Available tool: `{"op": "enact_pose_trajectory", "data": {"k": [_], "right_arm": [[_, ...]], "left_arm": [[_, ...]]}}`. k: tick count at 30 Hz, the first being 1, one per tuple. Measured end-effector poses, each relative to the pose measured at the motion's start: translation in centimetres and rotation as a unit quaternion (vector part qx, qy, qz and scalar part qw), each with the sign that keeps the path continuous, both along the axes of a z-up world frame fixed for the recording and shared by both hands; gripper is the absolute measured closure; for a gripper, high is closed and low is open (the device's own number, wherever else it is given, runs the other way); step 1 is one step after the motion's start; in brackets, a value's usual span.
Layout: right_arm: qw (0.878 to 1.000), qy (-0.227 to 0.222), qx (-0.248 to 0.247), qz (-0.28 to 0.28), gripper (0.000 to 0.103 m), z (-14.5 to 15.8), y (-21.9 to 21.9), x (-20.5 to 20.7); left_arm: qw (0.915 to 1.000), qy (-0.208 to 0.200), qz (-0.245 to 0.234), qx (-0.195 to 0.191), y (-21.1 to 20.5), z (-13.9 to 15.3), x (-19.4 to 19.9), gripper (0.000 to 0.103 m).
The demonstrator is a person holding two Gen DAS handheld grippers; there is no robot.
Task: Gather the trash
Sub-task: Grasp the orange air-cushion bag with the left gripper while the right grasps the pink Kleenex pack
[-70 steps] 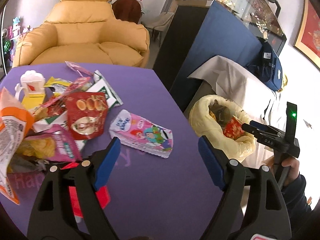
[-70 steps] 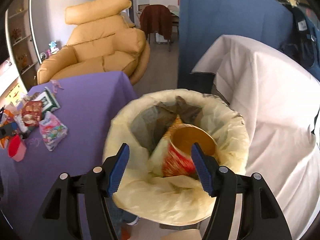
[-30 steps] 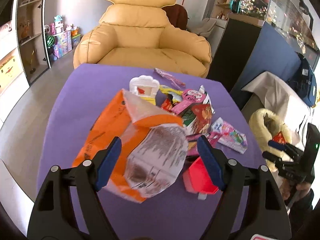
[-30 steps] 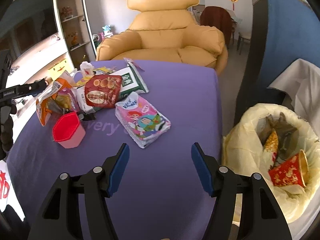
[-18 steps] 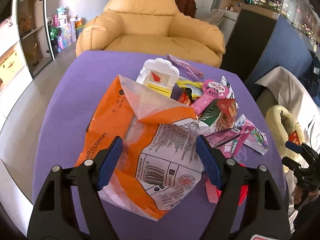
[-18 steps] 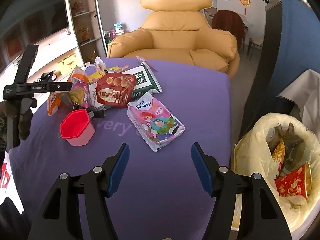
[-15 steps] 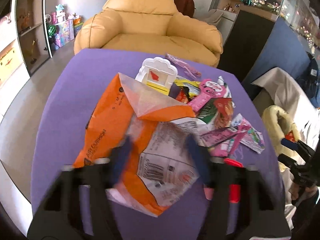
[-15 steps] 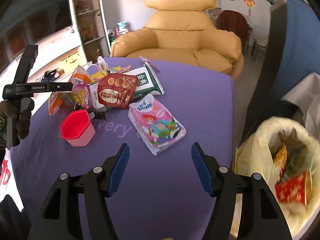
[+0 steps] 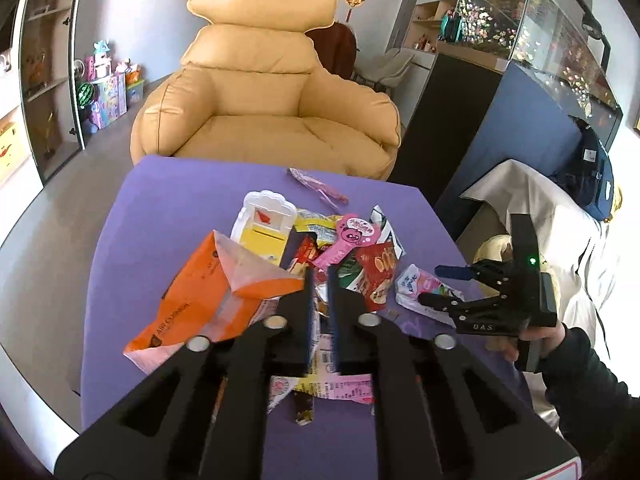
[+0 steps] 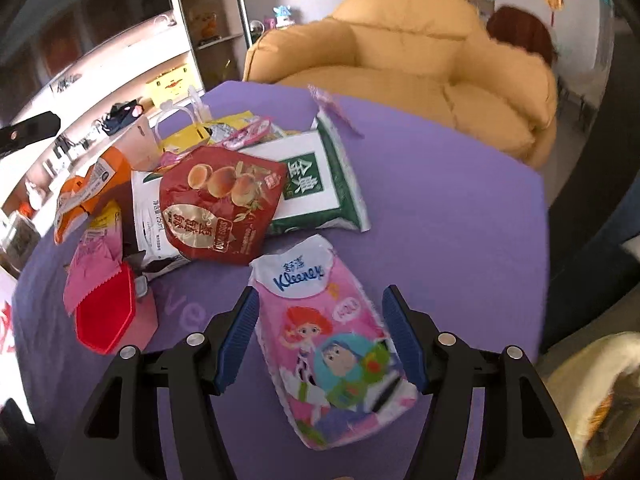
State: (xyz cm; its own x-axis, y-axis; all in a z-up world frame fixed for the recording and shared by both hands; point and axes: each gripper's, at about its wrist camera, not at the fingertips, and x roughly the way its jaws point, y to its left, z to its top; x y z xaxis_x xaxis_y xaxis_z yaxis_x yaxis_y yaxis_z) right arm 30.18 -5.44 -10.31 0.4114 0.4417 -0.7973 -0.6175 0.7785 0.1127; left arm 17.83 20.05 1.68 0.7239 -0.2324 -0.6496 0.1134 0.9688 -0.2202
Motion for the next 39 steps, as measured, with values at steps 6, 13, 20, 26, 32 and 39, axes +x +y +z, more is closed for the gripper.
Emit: {"op": "enact_pose_trajectory", "data": {"k": [6, 13, 20, 26, 32, 39], "right_arm": [[1.000, -0.012, -0.024, -0.011, 0.069, -1.0, -1.0, -3.7], [0.998, -0.004, -0.038, -0.059, 0.073, -1.0, -4.4, -8.6], [0.997, 0.001, -0.007, -0.072, 0.071, -1.2, -5.4, -9.1], [0.997, 0.000, 0.001, -0.072, 0.065, -1.2, -4.9, -8.6], [0.997, -0.039, -0.030, -0.053, 0.054, -1.5, -3.5, -10.0], [0.997, -0.031, -0.020, -0.072, 0.053, -1.4, -3.9, -10.0]], "left_arm": [[0.9977, 0.010, 0.067, 0.004, 3.0, -2.3, -0.5, 0.062], [0.9816, 0.051, 0.181, -0.032, 6.5, -6.6, -1.8, 0.061], [0.9738, 0.028, 0.225, 0.009, 6.2, -6.5, -3.0, 0.061], [0.9761, 0.009, 0.215, -0.025, 6.7, -4.7, -5.7, 0.043], [0.9573, 0.081, 0.254, -0.112, 8.0, -7.1, -5.7, 0.031], [0.9538, 0.106, 0.264, -0.095, 7.2, -9.9, -2.1, 0.028]]}}
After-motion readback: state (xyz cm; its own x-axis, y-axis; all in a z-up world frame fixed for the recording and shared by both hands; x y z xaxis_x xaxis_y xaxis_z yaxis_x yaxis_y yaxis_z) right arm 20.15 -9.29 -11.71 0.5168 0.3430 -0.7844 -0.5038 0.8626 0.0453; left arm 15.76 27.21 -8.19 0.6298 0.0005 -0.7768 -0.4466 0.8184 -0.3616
